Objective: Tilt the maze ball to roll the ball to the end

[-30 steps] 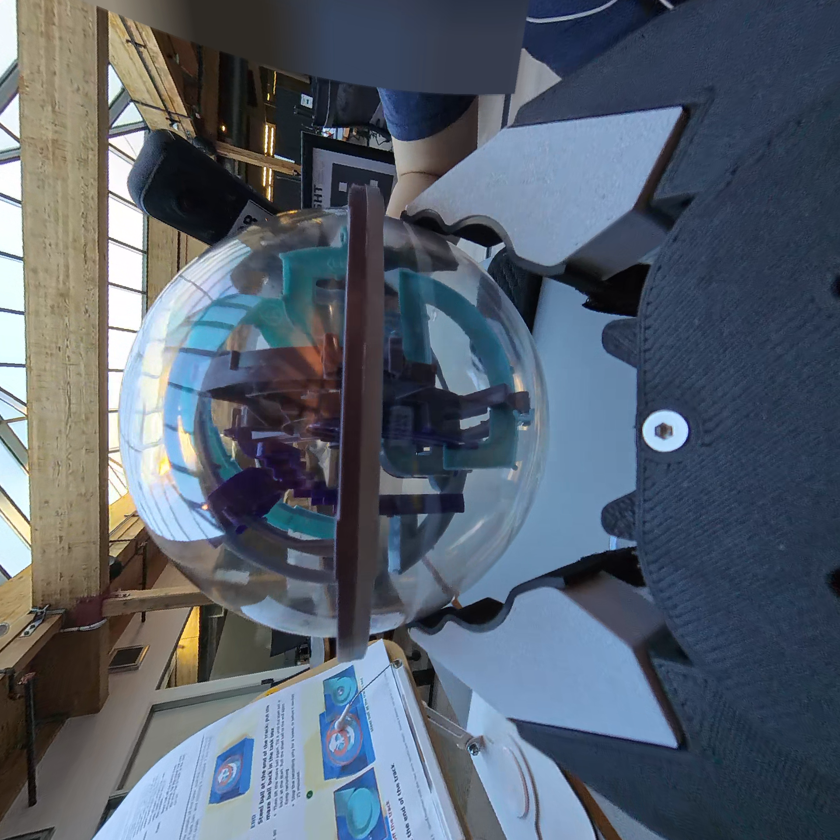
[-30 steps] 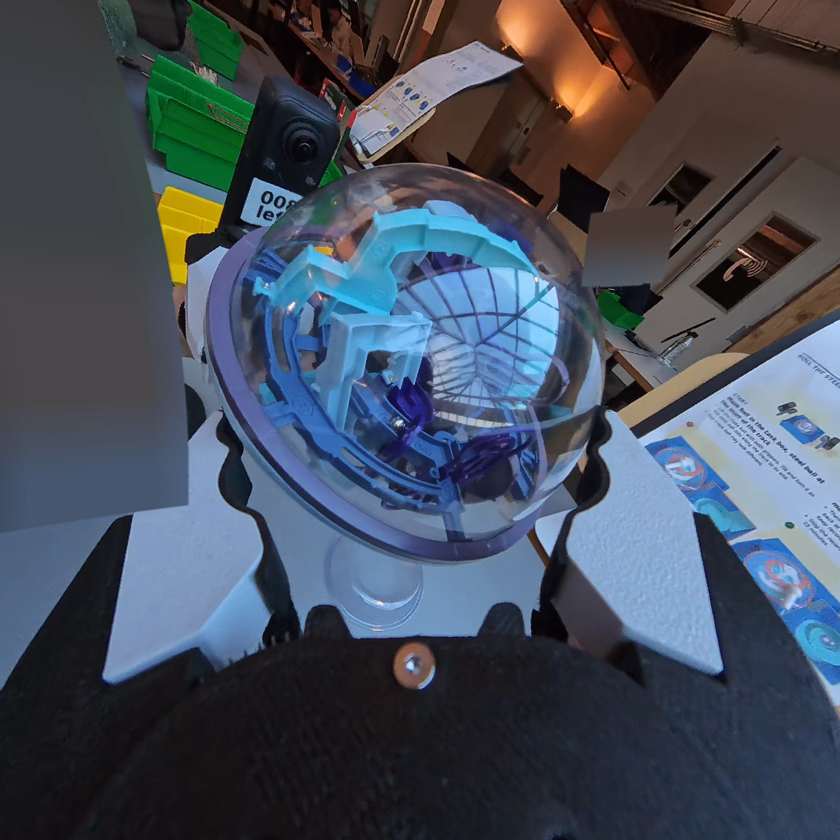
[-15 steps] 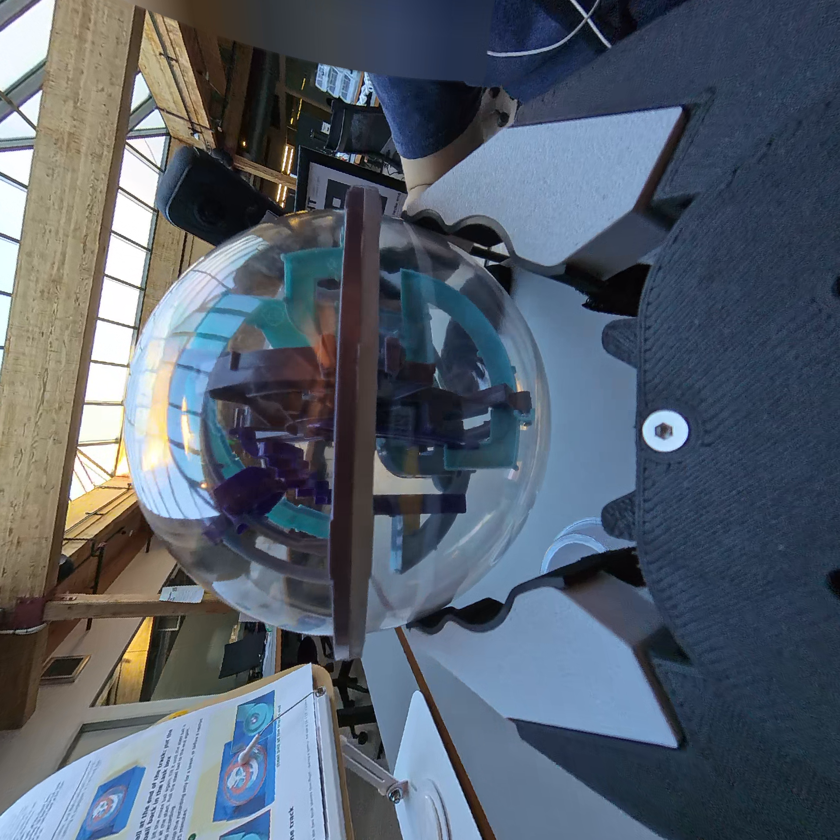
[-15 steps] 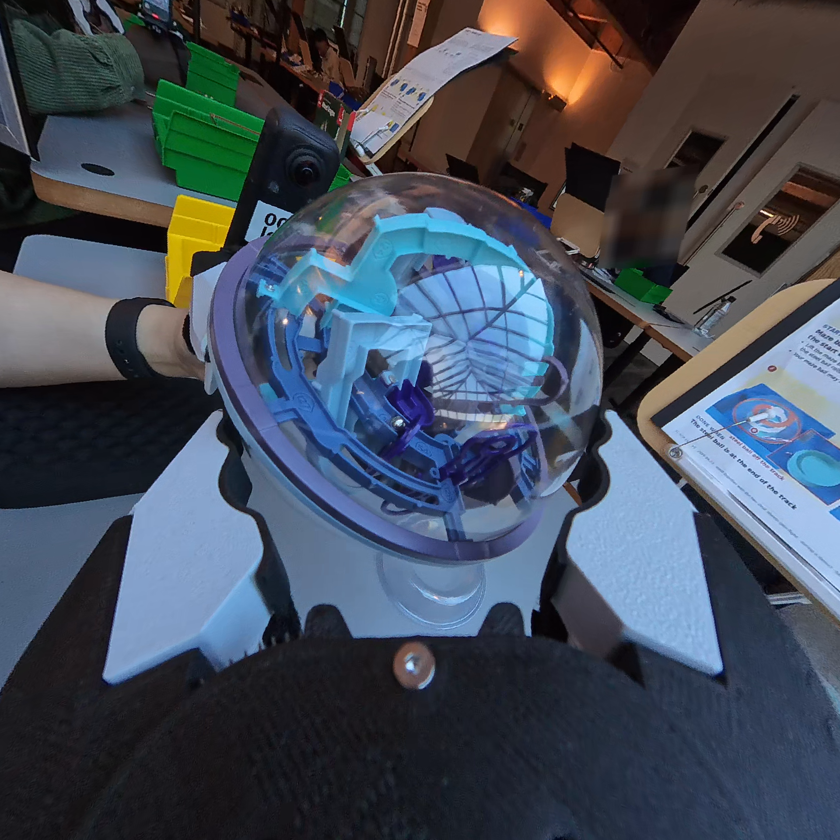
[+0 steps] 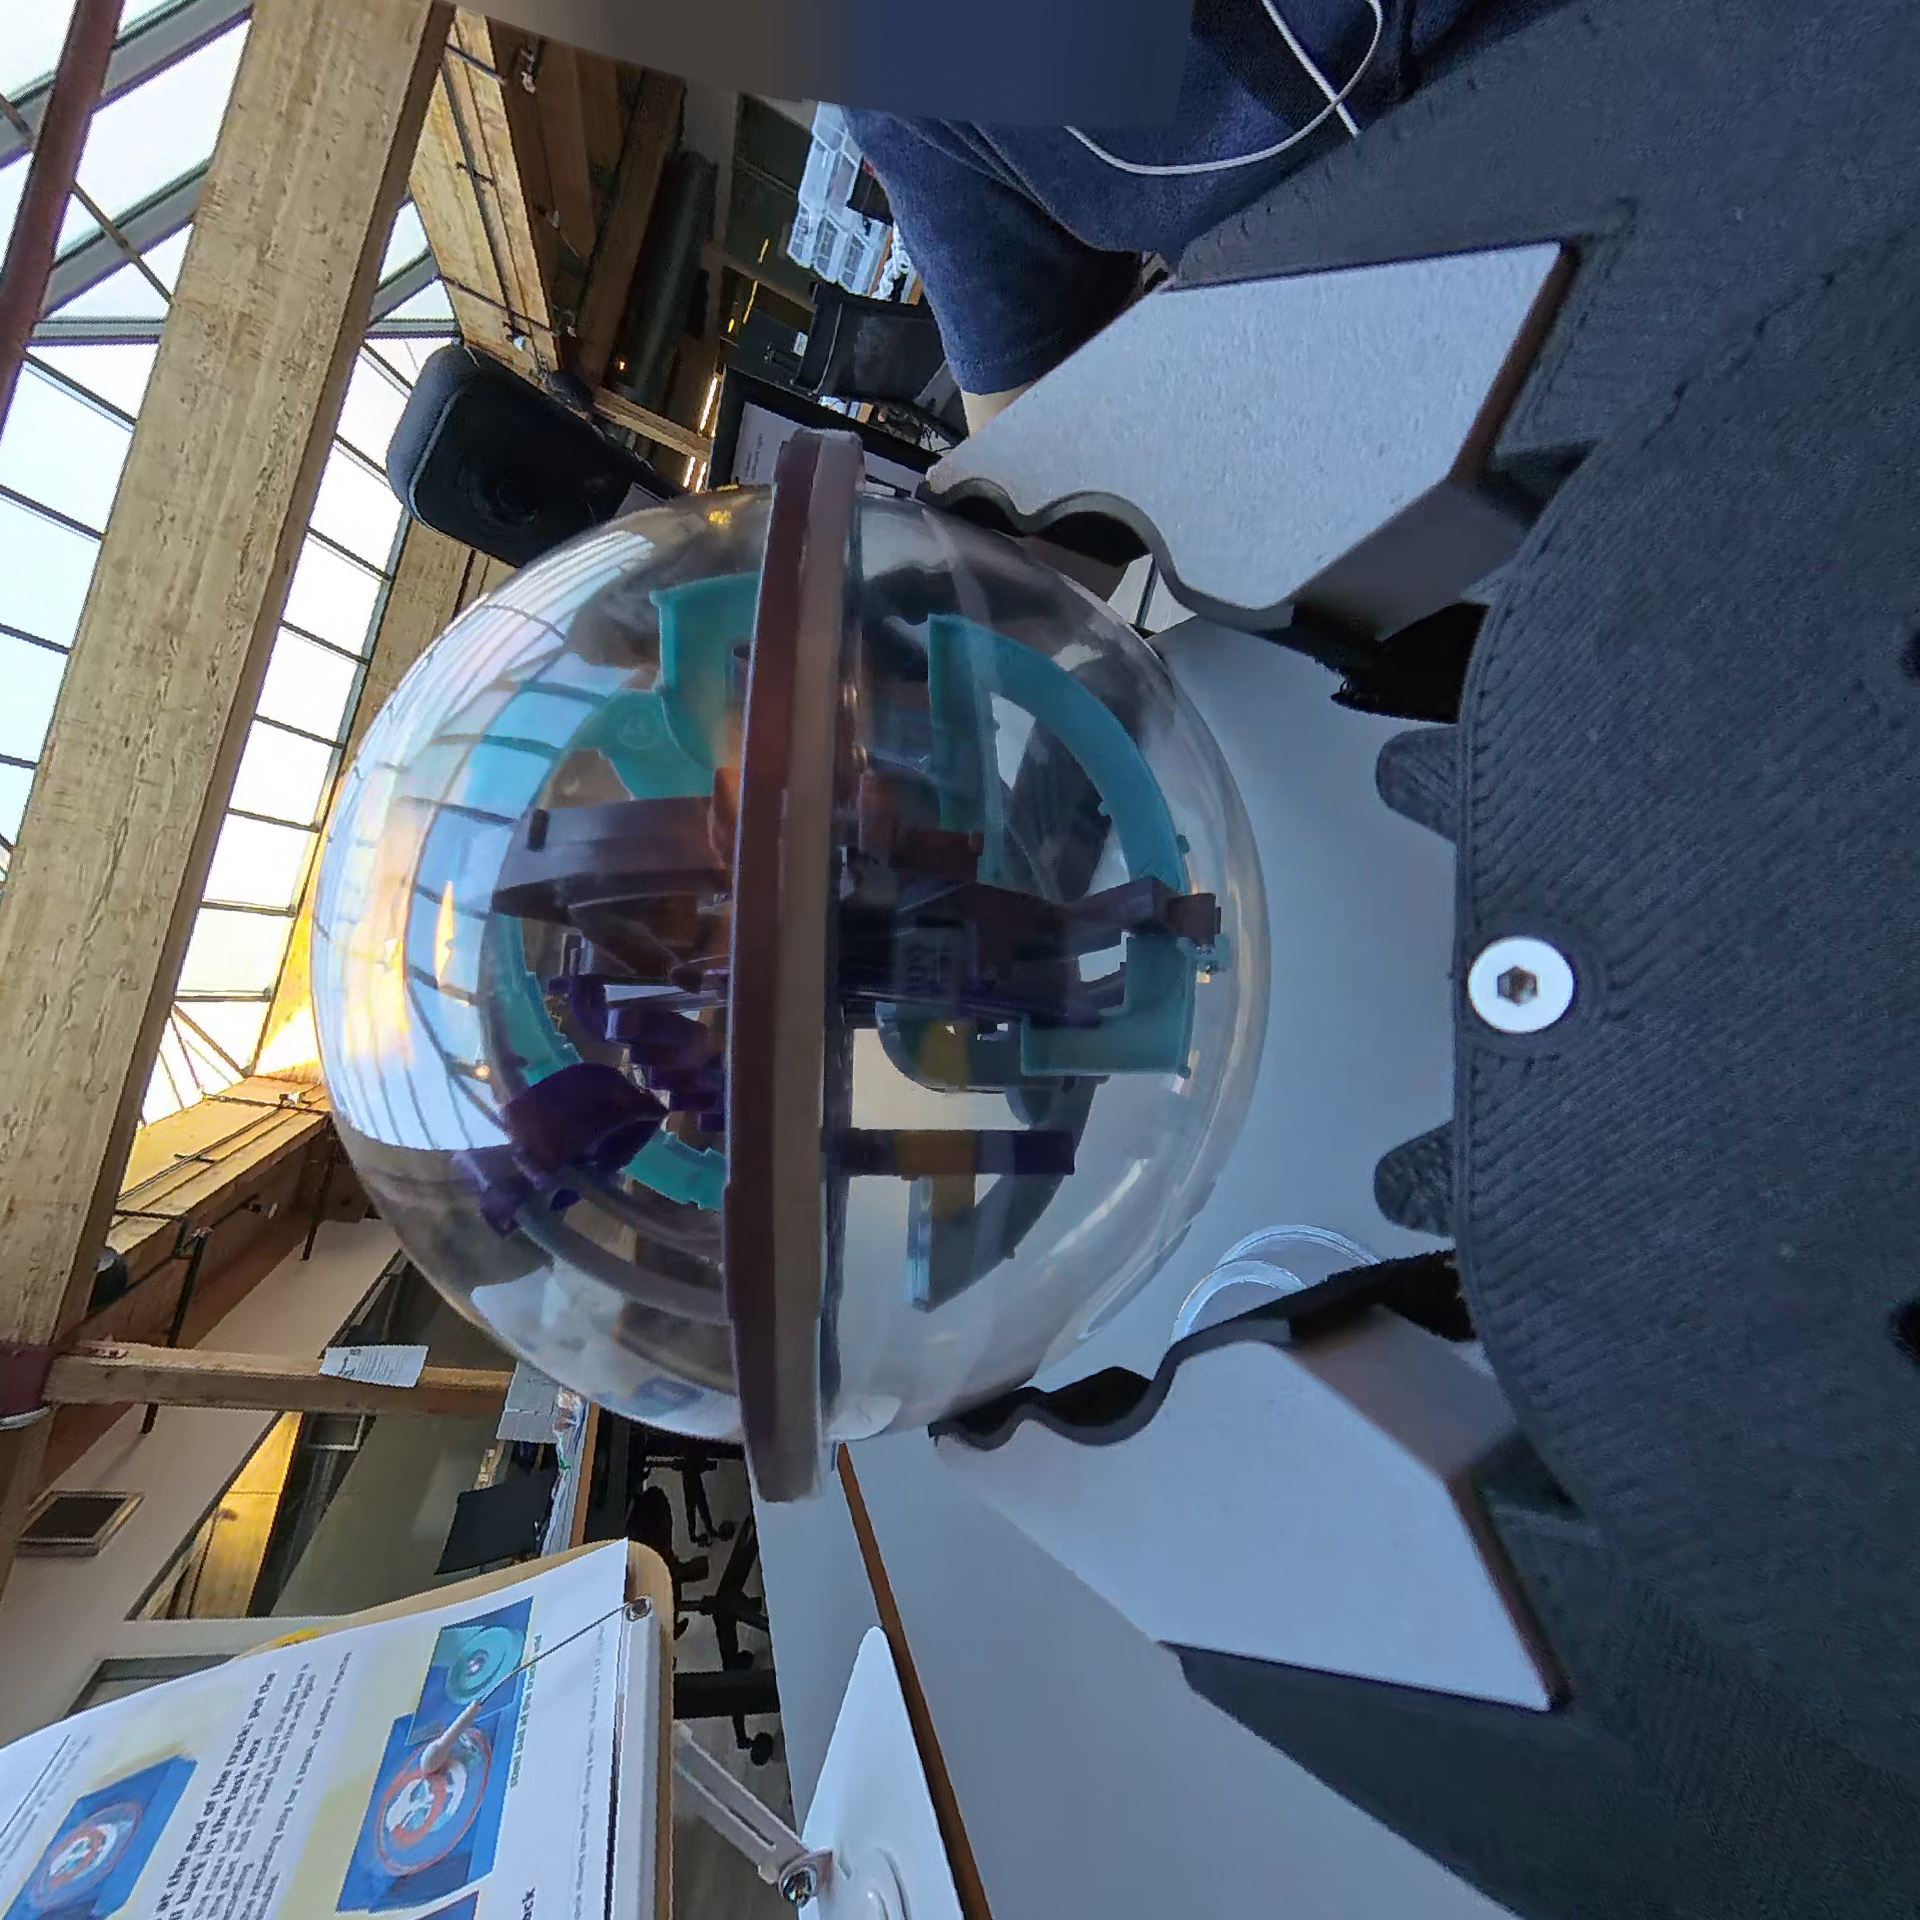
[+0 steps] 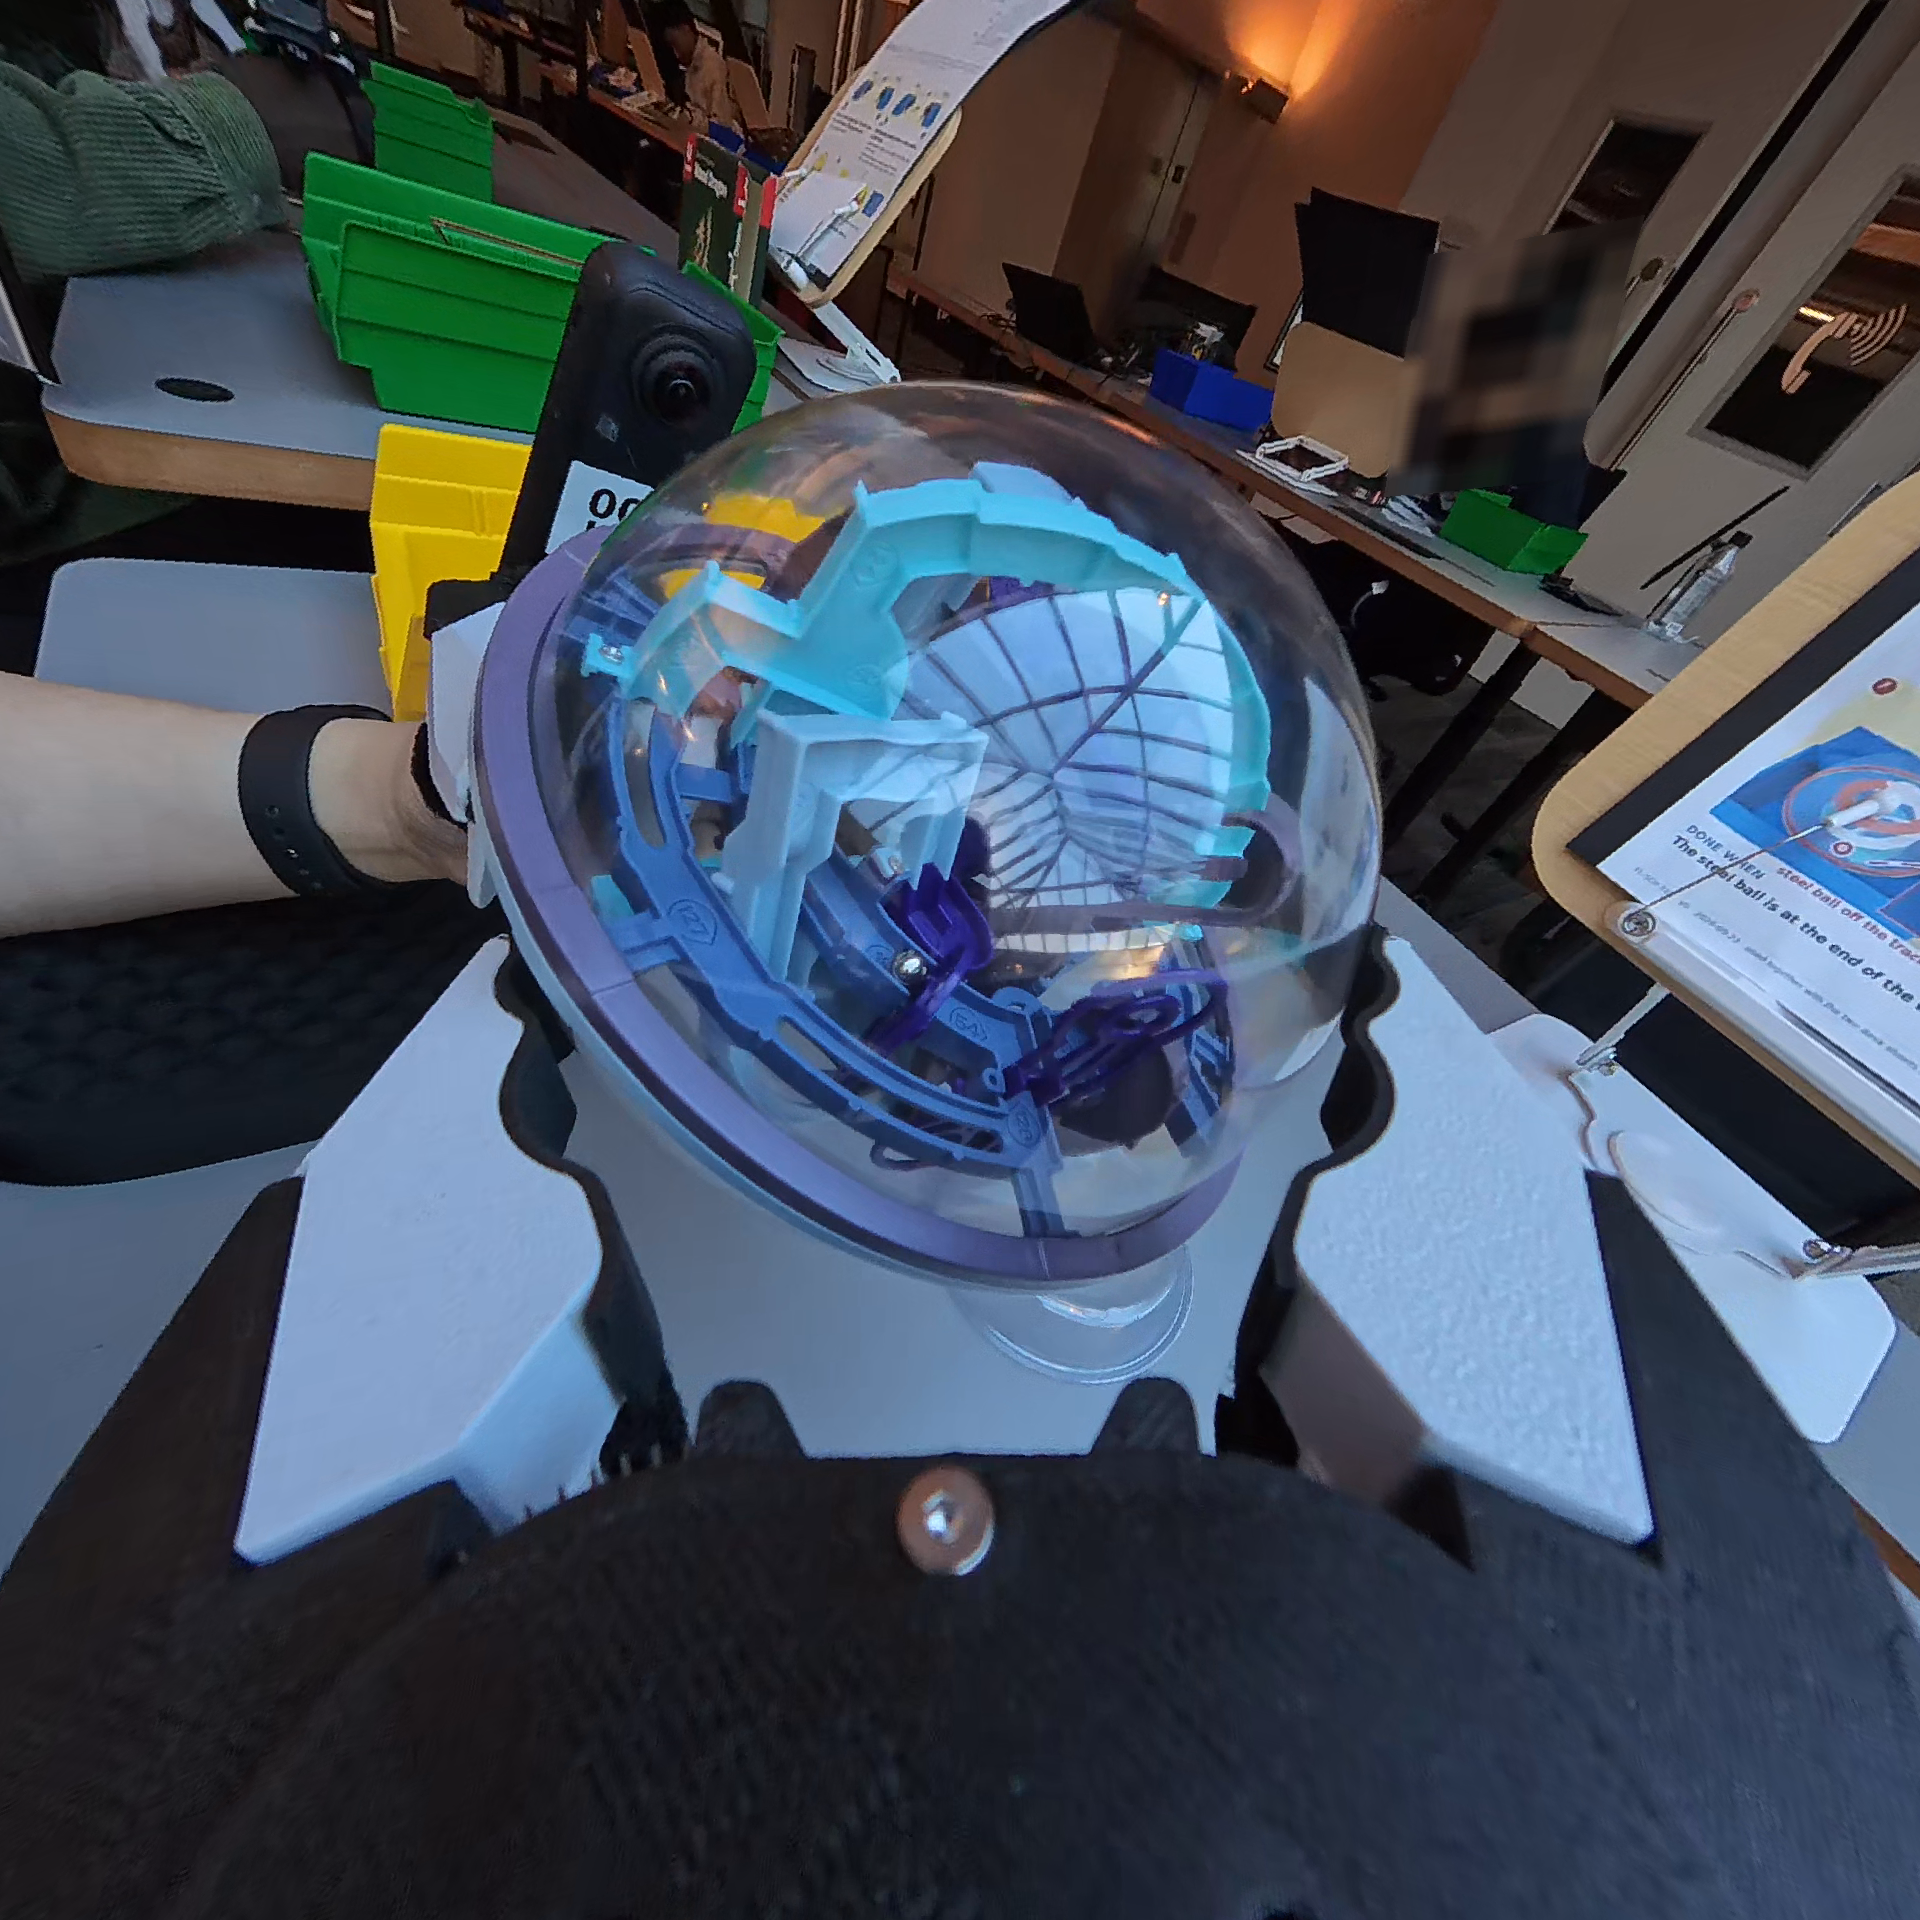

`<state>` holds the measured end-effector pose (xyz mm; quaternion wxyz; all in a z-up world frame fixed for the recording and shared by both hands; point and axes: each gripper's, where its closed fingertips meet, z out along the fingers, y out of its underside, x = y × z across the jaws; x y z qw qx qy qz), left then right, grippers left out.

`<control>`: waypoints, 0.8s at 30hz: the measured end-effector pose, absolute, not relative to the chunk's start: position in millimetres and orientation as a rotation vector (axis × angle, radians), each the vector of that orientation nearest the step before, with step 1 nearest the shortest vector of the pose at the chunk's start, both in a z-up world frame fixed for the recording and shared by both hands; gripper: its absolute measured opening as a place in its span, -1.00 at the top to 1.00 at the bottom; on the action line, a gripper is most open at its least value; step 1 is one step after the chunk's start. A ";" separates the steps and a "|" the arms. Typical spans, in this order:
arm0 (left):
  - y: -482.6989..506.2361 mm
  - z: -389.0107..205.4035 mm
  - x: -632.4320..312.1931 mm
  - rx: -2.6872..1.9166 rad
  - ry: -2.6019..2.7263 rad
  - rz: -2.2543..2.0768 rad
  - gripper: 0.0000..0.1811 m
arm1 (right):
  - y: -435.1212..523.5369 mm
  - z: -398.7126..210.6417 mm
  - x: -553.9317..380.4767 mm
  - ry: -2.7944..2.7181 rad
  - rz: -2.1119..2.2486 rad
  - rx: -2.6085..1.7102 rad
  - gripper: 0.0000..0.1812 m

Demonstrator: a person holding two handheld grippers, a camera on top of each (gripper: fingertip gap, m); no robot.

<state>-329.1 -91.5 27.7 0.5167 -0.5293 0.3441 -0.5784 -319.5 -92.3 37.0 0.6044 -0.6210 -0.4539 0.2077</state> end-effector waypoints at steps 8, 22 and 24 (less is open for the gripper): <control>-90.3 21.8 -327.7 -1.295 0.822 -1.414 -0.74 | -90.9 30.5 -317.7 -1.025 0.493 -1.472 -0.64; -86.1 4.6 -325.7 -1.376 0.812 -1.437 -0.74 | -86.8 10.1 -315.0 -0.961 0.552 -1.550 -0.64; -86.2 2.4 -325.5 -1.388 0.813 -1.443 -0.74 | -86.8 8.0 -314.8 -0.953 0.559 -1.556 -0.64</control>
